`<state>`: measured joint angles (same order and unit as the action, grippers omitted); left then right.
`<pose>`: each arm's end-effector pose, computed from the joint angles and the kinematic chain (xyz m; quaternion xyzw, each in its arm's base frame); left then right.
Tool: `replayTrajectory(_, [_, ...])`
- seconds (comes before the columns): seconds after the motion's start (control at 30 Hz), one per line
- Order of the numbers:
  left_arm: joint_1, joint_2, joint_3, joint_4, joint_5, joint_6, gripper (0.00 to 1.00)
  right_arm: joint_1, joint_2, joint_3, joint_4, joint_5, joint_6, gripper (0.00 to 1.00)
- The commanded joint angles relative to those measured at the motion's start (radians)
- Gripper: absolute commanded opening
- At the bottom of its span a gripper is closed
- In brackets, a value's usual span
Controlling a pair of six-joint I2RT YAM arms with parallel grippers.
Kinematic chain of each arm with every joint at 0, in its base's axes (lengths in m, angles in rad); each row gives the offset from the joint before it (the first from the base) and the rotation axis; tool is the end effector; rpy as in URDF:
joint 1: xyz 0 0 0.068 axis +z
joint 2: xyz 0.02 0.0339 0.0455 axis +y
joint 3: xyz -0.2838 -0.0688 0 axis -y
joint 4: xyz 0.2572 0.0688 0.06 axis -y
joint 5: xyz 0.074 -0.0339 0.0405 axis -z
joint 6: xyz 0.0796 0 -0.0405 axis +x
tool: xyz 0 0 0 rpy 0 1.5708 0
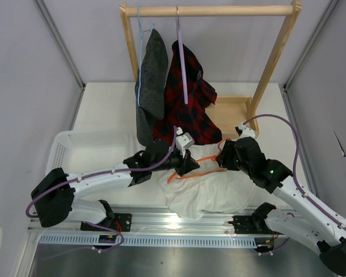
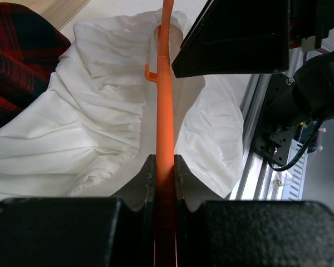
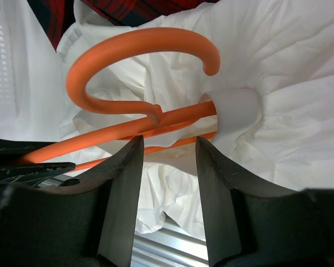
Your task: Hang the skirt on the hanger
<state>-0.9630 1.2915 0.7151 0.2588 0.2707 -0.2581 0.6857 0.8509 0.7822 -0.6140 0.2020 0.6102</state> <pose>0.1728 -0.2857 0.2494 0.3513 0.7260 -0.4227 0.4134 0.1738 0.1216 0.2732 0.0094 0.8994 0.1854 0.3957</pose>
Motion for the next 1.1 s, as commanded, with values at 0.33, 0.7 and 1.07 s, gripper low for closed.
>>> replayTrajectory(0.33, [-0.025, 0.034, 0.057, 0.005, -0.001, 0.017, 0.0, 0.046, -0.024, 0.06, 0.086, 0.063, -0.036, 0.52])
replayTrajectory(0.7, [-0.037, 0.037, 0.083, -0.026, -0.01, 0.034, 0.0, 0.072, 0.031, 0.051, 0.171, 0.194, -0.079, 0.5])
replayTrajectory(1.07, [-0.042, 0.034, 0.099, -0.047, -0.022, 0.045, 0.0, 0.1, 0.039, 0.006, 0.149, 0.246, -0.076, 0.27])
